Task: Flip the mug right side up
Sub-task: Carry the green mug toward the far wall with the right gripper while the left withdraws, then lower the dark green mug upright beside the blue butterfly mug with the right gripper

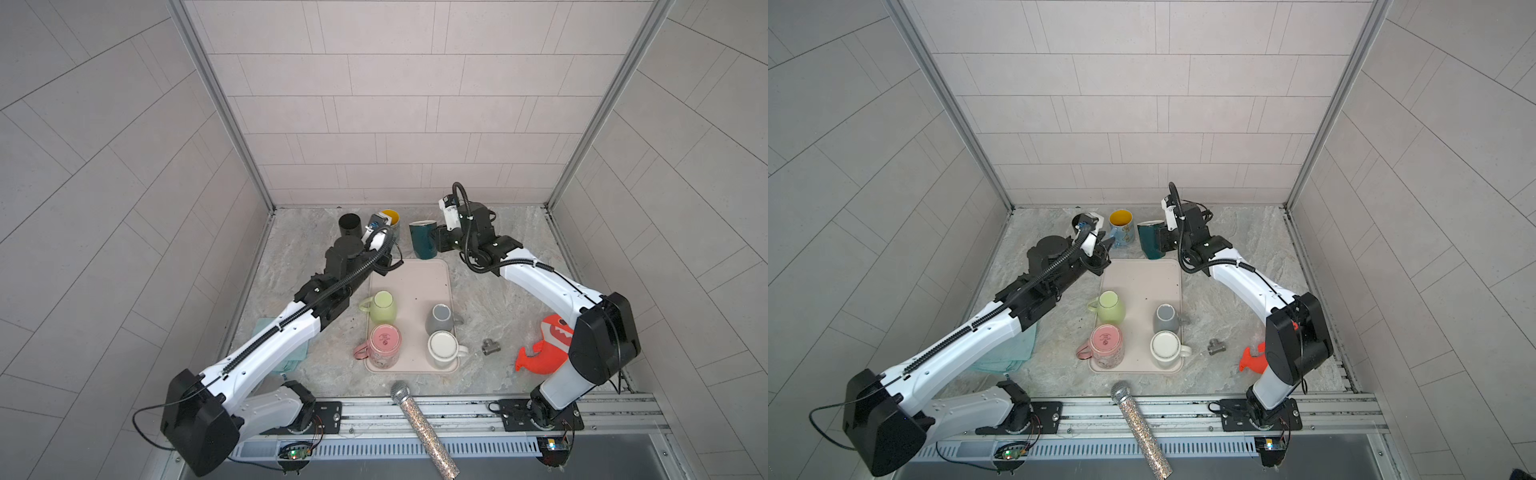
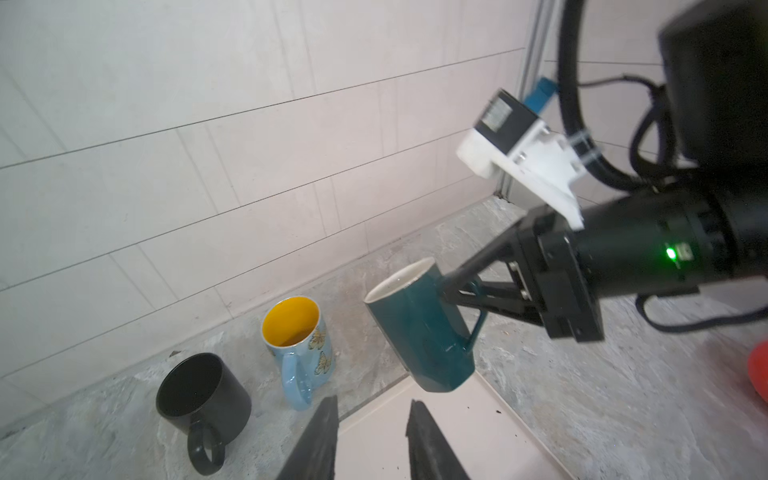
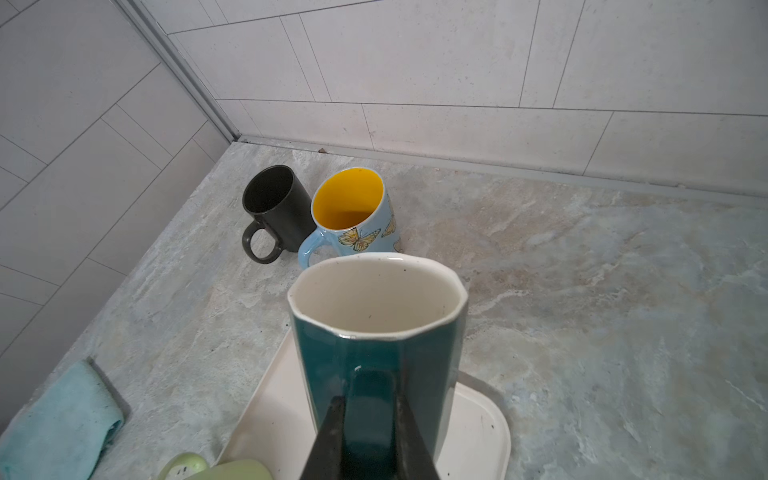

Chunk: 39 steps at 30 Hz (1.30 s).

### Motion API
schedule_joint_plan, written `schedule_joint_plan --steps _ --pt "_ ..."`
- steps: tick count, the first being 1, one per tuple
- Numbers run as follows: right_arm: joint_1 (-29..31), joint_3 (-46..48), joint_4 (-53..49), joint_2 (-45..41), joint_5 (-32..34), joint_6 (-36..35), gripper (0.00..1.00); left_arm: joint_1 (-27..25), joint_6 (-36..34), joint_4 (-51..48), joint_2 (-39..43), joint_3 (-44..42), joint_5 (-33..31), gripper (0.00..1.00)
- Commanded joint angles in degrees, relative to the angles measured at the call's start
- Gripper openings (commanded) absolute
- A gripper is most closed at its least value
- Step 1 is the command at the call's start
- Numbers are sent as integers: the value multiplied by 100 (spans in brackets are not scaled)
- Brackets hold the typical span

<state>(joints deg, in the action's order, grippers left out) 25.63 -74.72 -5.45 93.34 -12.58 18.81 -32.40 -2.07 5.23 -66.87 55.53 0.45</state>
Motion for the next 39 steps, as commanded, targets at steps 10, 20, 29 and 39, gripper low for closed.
schedule_joint_plan --steps 10,20,29,39 --pt "-163 584 3710 923 361 -500 0 928 1489 -707 -295 378 1499 35" --pt "-242 490 4871 1785 531 -527 0 1145 1730 -620 -444 415 1851 35" --pt "-260 396 5591 2364 629 -656 0 1315 1893 -591 -482 432 2113 35" --pt "-260 351 6432 2950 848 -796 0 1385 1964 -524 -558 429 2240 36"
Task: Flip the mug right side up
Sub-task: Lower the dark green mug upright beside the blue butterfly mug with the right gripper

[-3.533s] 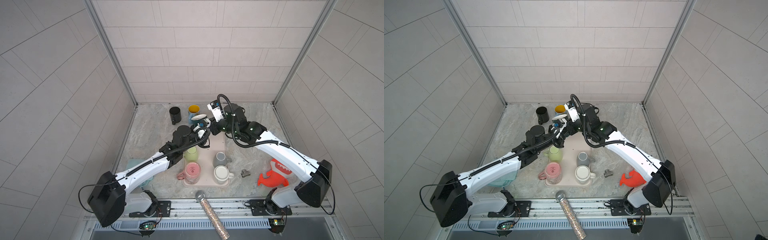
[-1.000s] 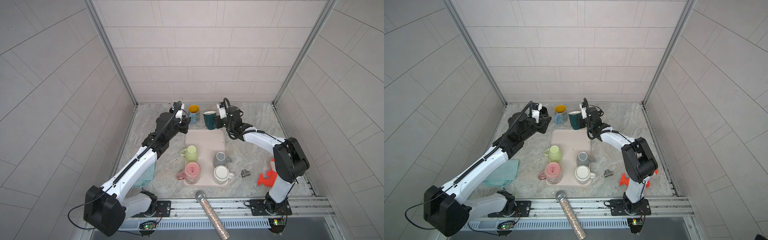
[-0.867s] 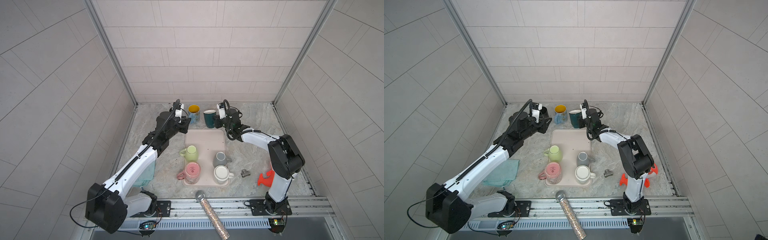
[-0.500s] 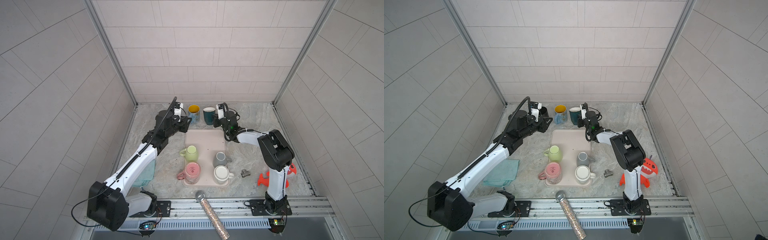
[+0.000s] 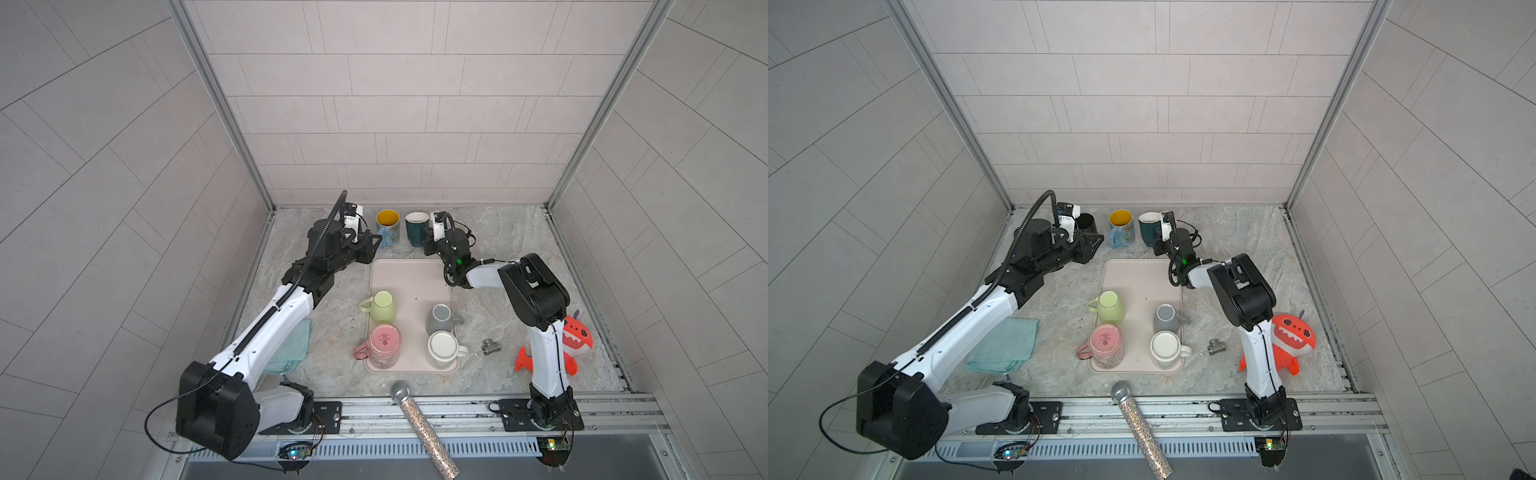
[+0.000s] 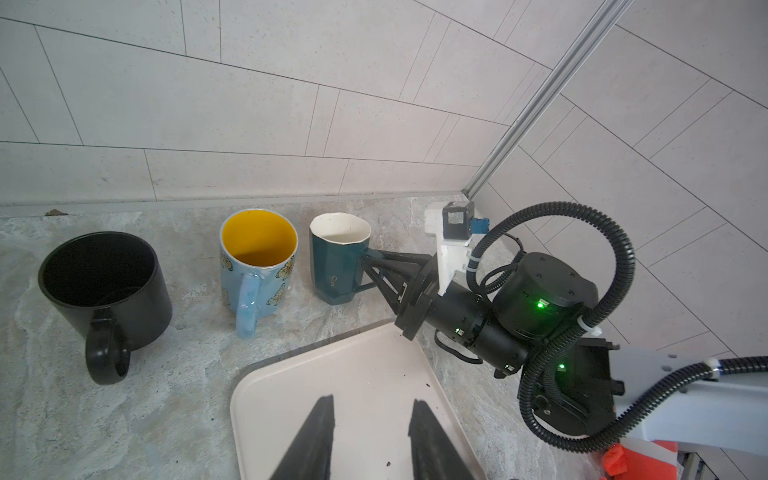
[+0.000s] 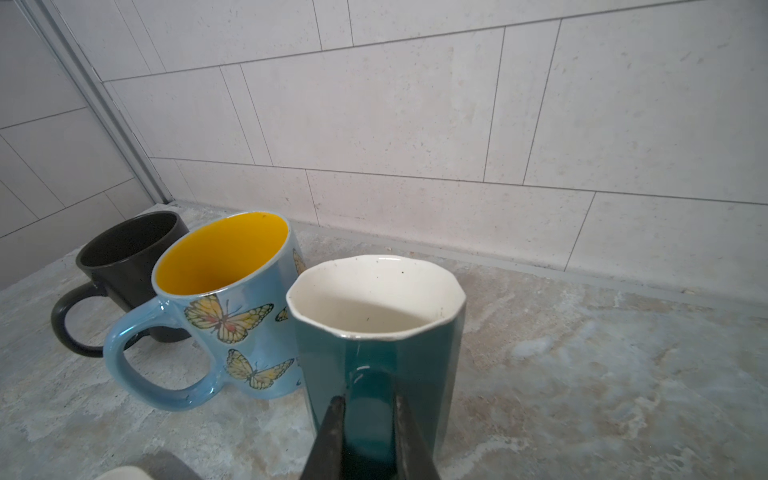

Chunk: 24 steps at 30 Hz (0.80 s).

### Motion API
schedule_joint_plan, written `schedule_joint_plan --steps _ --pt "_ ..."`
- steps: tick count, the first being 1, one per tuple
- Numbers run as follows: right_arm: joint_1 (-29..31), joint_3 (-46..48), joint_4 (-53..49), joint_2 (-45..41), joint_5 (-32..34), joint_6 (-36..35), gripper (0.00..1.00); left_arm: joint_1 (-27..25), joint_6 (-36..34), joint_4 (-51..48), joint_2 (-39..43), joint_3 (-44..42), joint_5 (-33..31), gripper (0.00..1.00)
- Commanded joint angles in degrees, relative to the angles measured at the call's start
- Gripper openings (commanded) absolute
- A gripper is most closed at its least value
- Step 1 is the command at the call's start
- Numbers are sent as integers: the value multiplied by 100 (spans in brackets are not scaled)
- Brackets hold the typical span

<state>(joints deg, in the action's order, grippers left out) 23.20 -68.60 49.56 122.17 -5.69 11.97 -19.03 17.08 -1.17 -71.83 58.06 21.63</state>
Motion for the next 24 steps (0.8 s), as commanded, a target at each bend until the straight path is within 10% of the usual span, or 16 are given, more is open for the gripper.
schedule_joint_plan --steps 1,24 --pt "-17 -274 958 108 165 -113 0 50 50 111 -77 194 135 36" --pt "105 209 1104 193 121 -146 11 97 74 178 46 67 264 38"
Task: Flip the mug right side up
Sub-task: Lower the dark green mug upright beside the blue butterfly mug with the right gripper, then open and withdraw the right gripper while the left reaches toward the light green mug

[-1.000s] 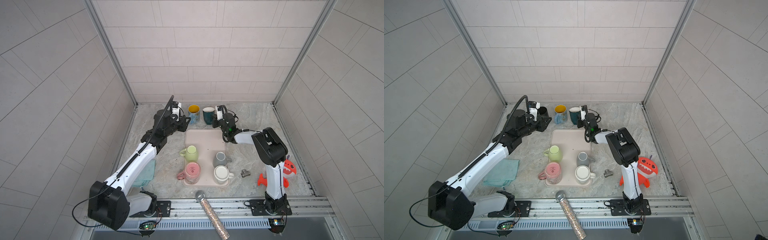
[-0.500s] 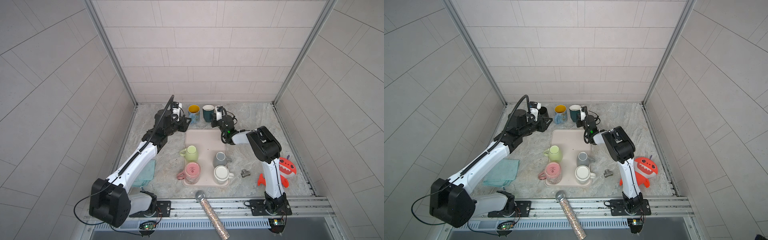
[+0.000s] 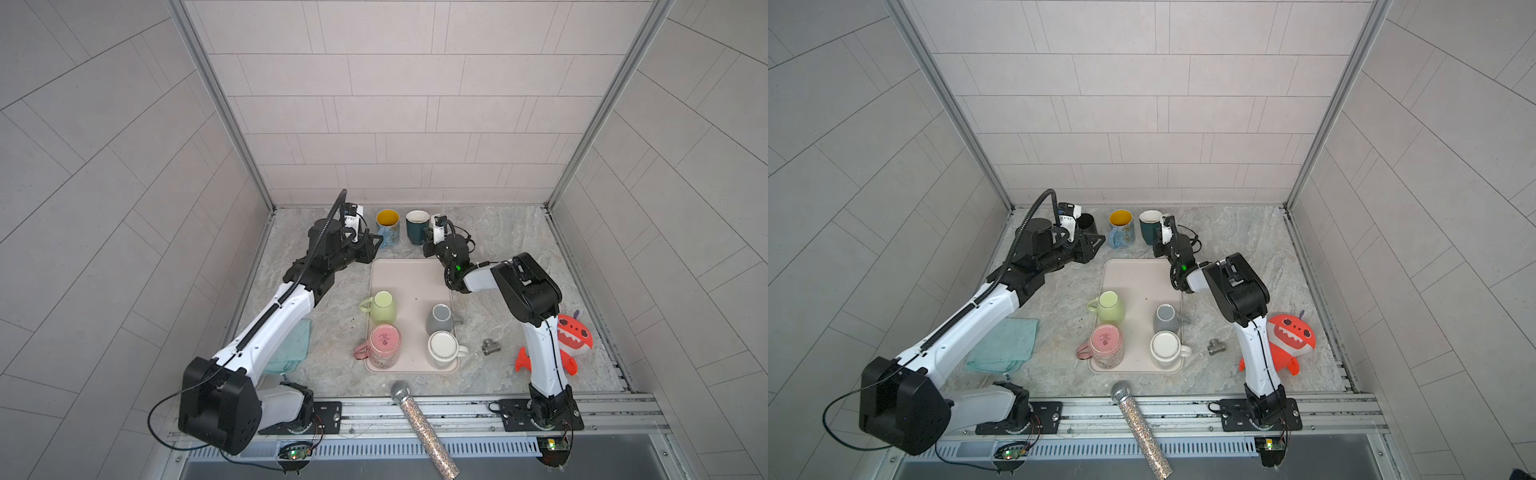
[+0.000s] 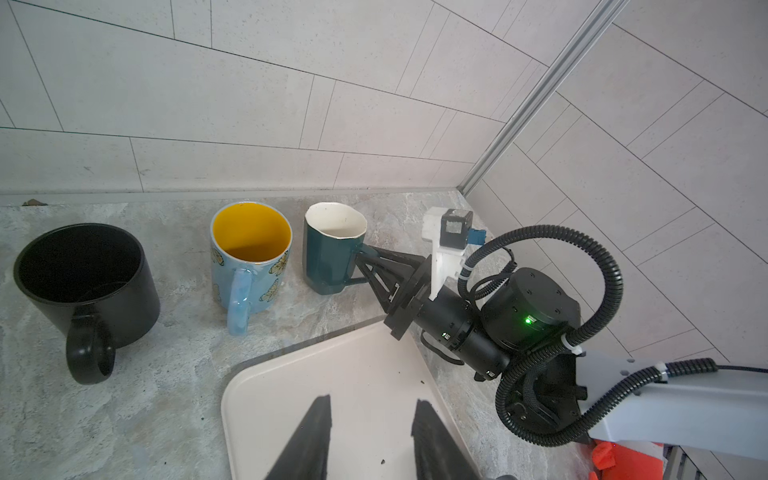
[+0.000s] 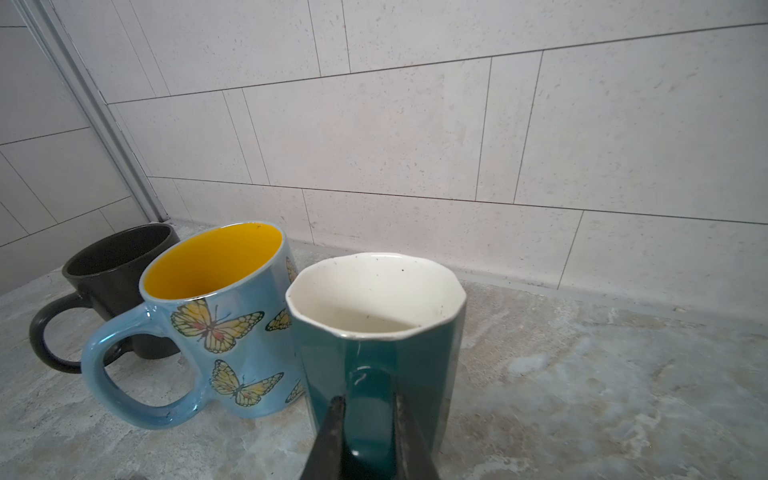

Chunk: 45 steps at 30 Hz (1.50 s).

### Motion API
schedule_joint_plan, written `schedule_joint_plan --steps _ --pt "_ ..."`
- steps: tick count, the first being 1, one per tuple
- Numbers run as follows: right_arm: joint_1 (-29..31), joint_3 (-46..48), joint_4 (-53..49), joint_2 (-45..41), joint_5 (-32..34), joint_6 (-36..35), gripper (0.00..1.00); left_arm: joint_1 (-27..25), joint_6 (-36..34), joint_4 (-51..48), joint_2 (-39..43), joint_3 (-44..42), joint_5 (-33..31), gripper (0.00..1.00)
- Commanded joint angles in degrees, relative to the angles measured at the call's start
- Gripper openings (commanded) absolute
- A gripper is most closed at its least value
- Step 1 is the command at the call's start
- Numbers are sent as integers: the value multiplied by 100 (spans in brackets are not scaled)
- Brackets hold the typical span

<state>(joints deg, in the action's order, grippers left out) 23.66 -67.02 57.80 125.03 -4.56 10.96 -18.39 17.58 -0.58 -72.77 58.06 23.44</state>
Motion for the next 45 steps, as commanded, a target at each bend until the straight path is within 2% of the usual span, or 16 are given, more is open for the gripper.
schedule_joint_plan --steps 1,5,18,23,26,31,36,40,43,45 --pt "68 65 267 -101 15 -48 12 34 26 119 158 57 76 38" --pt "95 174 263 -158 58 -68 20 37 60 152 229 -21 -13 38" --pt "138 707 225 -554 239 -59 38 46 102 138 524 -179 -32 38" --pt "145 1109 196 -1000 356 -33 42 41 124 -36 760 -210 -123 40" --pt "145 1404 50 -1461 473 -40 44 46 199 -482 891 -68 -371 42" --pt "151 1620 -1159 -2546 567 16 45 48 272 -1671 880 462 -743 45" --pt "246 1626 -2741 -3643 360 114 46 160 653 -3590 292 1371 -1181 45" --pt "381 1673 -3723 -4457 370 70 47 440 1318 -4413 -196 1710 -764 43" --pt "400 1741 -4268 -4909 468 25 48 514 1677 -4405 -363 1571 -185 40" --pt "402 1767 -4597 -5131 569 -25 48 525 2101 -4365 -419 1407 -133 40"
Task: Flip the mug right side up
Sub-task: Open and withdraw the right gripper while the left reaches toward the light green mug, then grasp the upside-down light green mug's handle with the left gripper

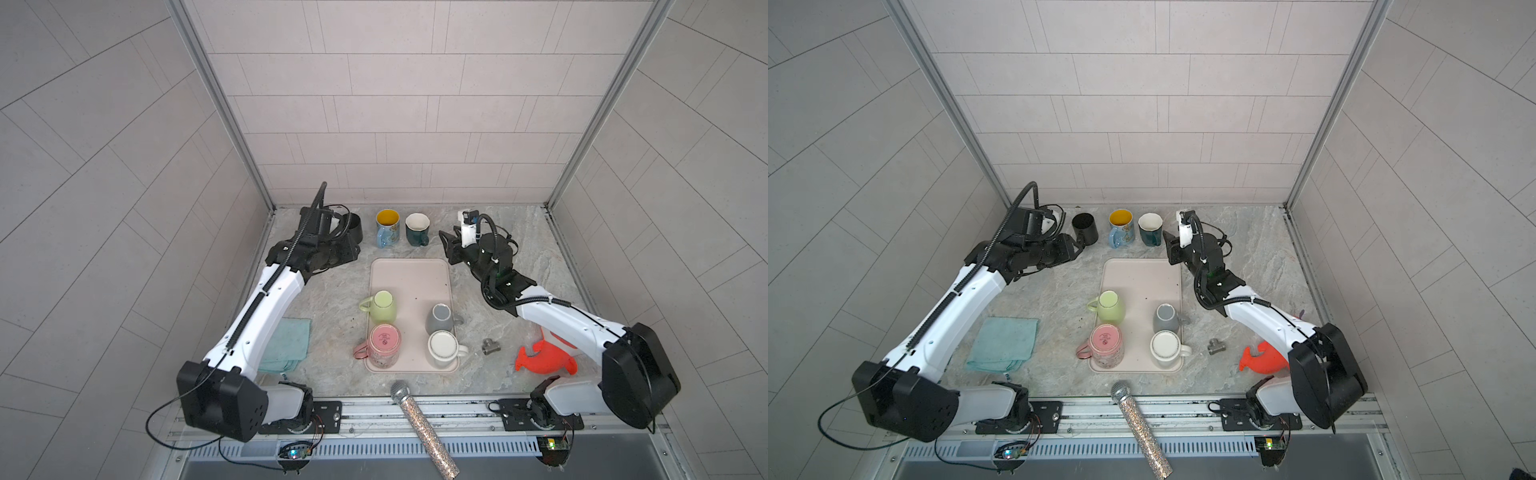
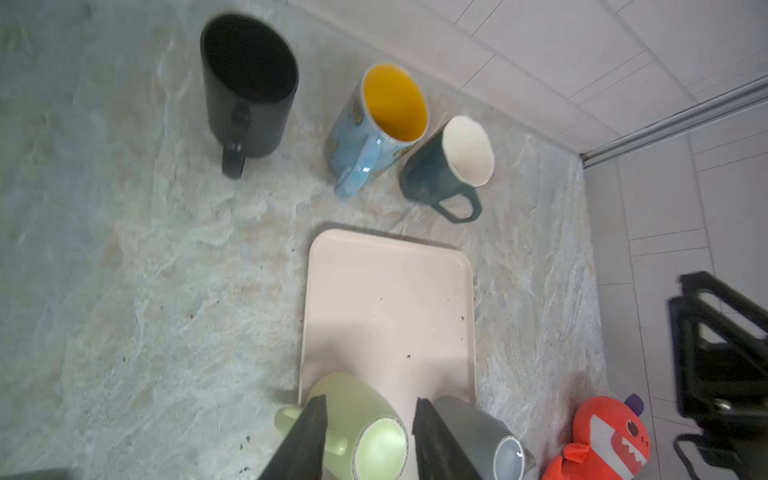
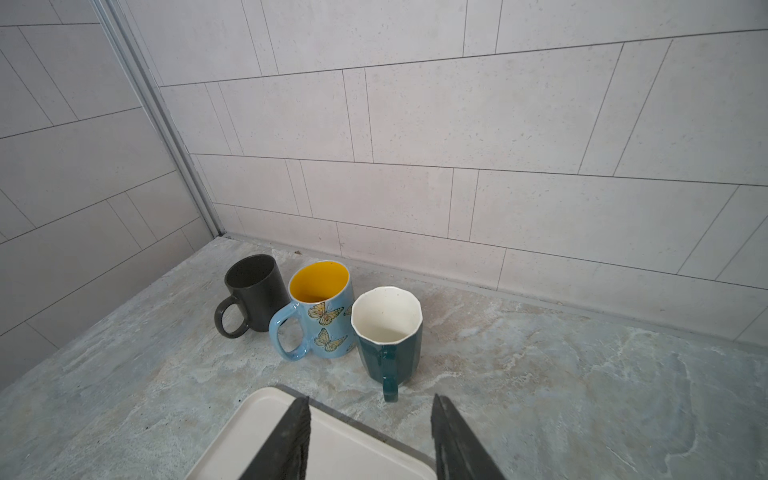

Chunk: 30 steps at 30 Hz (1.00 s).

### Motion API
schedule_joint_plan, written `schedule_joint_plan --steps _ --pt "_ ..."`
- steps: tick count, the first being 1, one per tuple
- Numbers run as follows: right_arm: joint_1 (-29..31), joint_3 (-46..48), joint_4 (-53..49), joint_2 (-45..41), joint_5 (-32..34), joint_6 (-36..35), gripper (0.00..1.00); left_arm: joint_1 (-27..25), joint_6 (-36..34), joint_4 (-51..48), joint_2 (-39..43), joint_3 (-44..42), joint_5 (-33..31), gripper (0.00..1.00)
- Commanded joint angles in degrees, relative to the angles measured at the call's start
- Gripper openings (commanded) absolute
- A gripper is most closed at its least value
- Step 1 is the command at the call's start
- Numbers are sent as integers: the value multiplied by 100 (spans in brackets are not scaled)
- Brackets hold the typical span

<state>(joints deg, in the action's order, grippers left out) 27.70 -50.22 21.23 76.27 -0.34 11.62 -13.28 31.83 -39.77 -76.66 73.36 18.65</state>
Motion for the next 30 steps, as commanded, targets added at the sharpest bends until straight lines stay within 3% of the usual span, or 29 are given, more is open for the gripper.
schedule_joint_plan --steps 1,8,12,19,30 --pt "-2 103 -1081 -358 188 -92 48 27 885 -498 -82 -188 377 40" --pt "-5 309 -1393 -801 288 -8 49 138 1688 -1174 -626 -219 502 39" --pt "-5 363 -1507 -872 311 25 49 150 2242 -1187 -1068 -352 934 39" --pt "-4 382 -1594 -947 394 16 49 165 3295 -901 -1433 -638 1012 45" --pt "-2 355 -1553 -735 425 46 50 169 3712 -733 -1658 -751 1535 47"
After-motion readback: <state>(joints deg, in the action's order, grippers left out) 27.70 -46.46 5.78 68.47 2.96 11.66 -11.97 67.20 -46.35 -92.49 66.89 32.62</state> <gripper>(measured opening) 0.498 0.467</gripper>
